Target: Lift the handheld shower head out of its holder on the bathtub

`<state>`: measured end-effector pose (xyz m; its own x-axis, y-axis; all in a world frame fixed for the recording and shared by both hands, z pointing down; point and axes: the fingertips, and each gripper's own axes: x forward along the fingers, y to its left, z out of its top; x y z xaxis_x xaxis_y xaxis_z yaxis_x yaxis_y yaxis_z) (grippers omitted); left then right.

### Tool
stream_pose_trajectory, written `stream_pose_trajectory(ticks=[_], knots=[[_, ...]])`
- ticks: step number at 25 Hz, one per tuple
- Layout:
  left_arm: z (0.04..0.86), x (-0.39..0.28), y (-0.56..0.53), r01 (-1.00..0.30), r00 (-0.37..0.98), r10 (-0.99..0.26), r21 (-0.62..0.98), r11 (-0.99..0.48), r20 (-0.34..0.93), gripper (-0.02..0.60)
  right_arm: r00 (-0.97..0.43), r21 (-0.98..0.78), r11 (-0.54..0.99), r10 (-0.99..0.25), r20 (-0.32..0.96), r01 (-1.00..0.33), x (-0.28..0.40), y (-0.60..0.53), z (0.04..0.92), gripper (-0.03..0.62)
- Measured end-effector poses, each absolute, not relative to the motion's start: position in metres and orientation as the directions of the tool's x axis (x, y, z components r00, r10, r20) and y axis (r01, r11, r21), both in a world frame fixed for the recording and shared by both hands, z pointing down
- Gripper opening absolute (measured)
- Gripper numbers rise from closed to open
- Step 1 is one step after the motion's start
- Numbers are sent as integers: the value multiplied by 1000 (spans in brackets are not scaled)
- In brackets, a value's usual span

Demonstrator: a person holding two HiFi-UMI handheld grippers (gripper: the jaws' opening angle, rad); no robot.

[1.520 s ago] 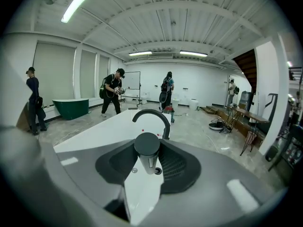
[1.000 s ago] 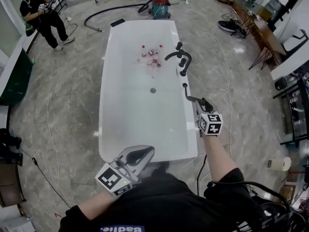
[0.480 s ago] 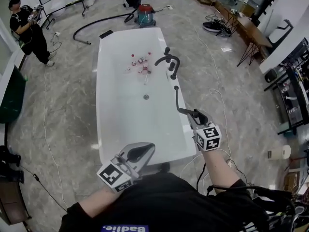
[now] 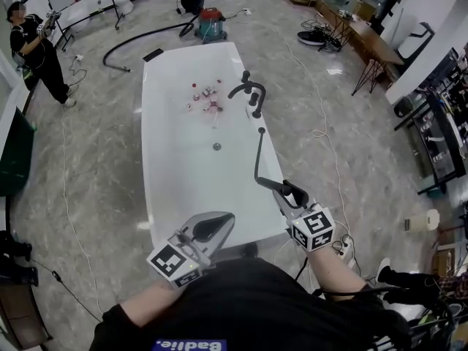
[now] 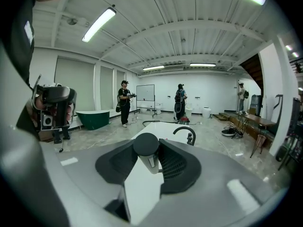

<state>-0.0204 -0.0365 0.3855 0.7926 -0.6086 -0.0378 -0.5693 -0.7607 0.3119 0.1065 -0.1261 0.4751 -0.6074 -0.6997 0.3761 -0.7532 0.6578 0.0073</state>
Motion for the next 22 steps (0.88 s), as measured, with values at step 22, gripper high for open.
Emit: stream_pose_trajectory(ticks=[22], knots=[[393, -14, -11, -561, 807, -590, 305, -769, -5, 0, -740, 19, 779, -602, 301, -626, 47, -27, 424, 132]])
